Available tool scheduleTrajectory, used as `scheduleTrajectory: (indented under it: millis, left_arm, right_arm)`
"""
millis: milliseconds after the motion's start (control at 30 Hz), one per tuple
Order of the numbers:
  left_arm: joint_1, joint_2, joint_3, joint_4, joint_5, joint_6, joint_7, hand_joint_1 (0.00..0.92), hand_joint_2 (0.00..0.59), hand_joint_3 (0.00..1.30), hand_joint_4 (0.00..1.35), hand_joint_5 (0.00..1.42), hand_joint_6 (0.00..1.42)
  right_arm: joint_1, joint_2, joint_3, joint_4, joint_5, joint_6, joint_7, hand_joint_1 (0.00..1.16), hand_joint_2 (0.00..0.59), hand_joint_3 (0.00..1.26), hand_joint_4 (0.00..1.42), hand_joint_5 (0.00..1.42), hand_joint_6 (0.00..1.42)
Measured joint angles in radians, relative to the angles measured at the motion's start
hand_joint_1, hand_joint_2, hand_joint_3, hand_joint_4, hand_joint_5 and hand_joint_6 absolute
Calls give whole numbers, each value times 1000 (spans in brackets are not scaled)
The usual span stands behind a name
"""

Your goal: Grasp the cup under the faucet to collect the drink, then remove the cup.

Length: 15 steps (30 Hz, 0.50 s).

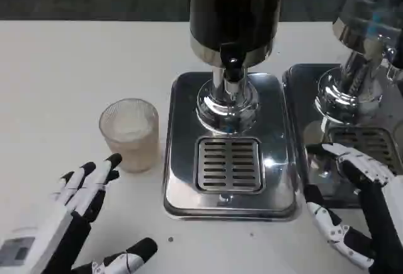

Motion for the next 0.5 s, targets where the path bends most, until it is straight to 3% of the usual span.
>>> scheduleTrajectory:
  millis: [333, 500]
  left_arm:
    - [16, -3, -1, -12, 1, 12, -7, 0, 125, 0, 0, 0, 0]
    - [5, -6, -4, -5, -11, 11, -14, 0, 78, 0, 0, 0, 0]
  right_arm:
    - [-6, -1, -6, 6, 20, 0, -2, 379, 423, 334, 257, 236, 230]
    - [-8, -1, -8, 6, 30, 0, -2, 379, 423, 339, 262, 236, 245]
